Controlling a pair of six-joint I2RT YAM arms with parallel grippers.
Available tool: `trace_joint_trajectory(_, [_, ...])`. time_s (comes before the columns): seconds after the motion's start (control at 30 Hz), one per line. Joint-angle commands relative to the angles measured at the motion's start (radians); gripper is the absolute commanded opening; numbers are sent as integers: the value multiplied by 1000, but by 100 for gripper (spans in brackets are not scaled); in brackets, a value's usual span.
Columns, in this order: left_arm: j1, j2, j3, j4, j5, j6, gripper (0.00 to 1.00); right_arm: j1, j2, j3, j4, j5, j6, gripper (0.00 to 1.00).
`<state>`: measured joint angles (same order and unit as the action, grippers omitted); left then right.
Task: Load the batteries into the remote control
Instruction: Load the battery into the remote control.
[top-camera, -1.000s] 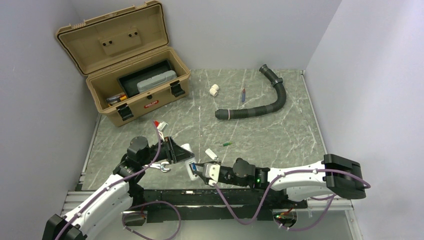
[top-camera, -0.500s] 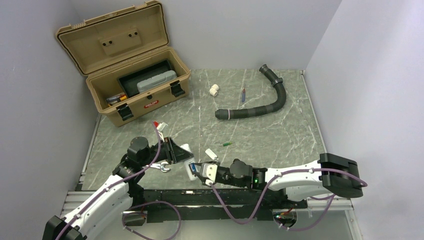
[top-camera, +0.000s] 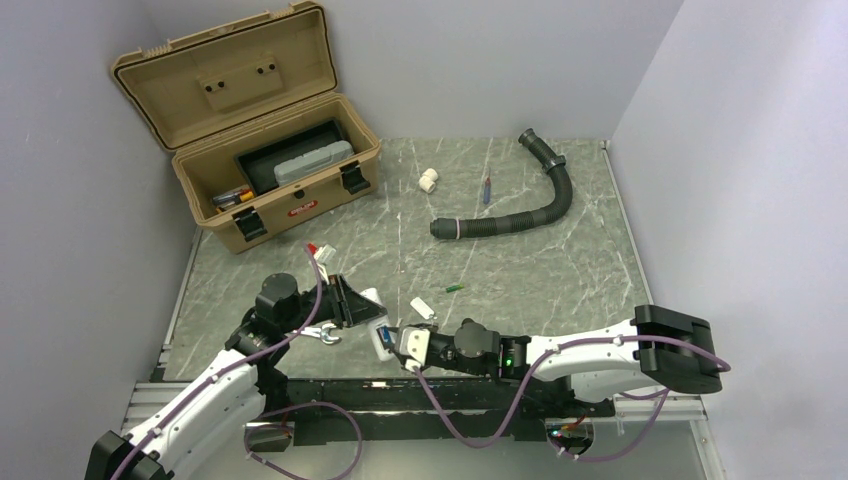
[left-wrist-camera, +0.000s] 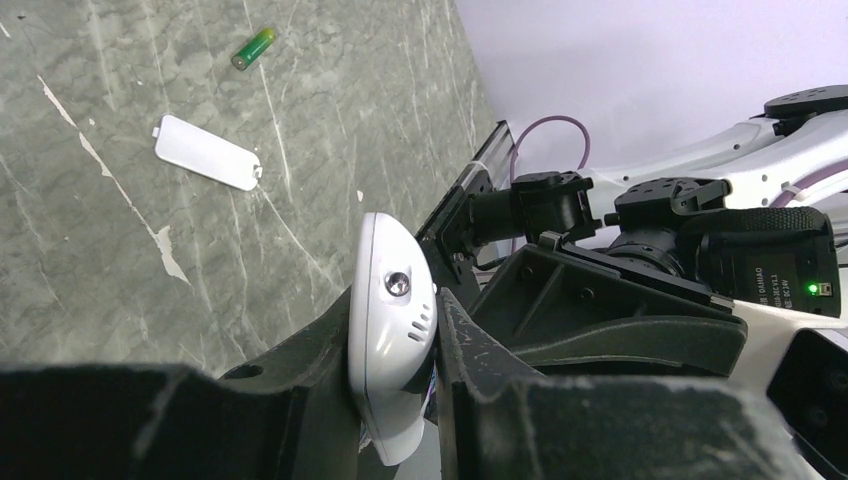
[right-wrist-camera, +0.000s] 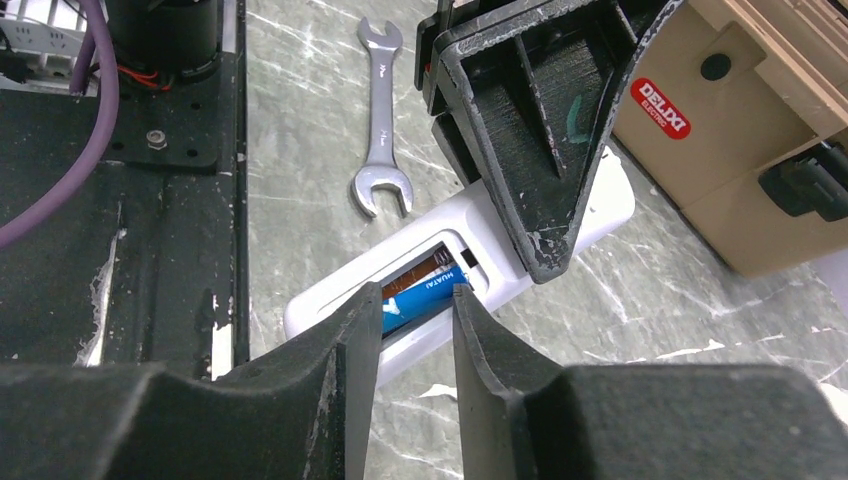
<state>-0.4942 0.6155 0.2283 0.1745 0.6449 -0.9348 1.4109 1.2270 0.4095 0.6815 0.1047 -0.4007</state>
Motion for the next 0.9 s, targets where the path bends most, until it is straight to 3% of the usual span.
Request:
trace_joint_trajectory(0.0, [-4,-5,36,68,48,-22,0,2,19,28,-51,42,-17,32])
trace_joint_trajectory(0.87, [-3,-3,40,63,65,-15,0,3,-27,20,-179,22,-136,30])
